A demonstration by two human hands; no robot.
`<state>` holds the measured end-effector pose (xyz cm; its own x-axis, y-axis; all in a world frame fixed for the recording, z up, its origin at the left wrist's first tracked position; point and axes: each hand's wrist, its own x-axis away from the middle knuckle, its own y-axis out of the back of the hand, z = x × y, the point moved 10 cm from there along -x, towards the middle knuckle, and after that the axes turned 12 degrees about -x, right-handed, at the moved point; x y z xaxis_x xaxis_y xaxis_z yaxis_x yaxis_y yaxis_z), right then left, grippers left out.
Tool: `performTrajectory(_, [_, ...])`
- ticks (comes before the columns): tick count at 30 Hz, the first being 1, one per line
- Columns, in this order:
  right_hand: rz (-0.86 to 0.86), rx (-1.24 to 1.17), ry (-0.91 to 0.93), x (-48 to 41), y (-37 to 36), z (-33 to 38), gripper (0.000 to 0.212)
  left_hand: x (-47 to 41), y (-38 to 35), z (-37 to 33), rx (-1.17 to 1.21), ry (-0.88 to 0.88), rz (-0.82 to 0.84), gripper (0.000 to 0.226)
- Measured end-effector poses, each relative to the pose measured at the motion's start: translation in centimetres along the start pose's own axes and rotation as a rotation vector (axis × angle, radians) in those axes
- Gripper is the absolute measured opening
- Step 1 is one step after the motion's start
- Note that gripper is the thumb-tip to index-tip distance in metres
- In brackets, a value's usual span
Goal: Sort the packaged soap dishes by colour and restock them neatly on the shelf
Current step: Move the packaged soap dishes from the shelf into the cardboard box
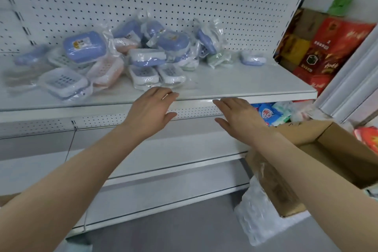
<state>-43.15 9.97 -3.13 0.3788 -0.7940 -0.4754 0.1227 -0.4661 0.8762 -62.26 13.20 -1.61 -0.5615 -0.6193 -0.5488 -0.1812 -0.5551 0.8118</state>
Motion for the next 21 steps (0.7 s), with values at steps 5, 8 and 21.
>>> performTrajectory(5, [-0.024,0.004,-0.028,-5.1,-1.7,-5.5,0.053,-7.1,-2.7,1.9,-0.018,0.03,-0.038,0.061])
performTrajectory(8, [-0.038,0.028,-0.057,-8.8,-2.7,-8.4,0.057,-11.6,-4.5,4.0,-0.008,0.054,-0.055,0.064])
performTrajectory(21, [-0.064,-0.002,-0.249,-25.1,-7.6,-18.3,0.084,-24.0,-13.1,10.8,-0.072,0.138,0.058,0.071])
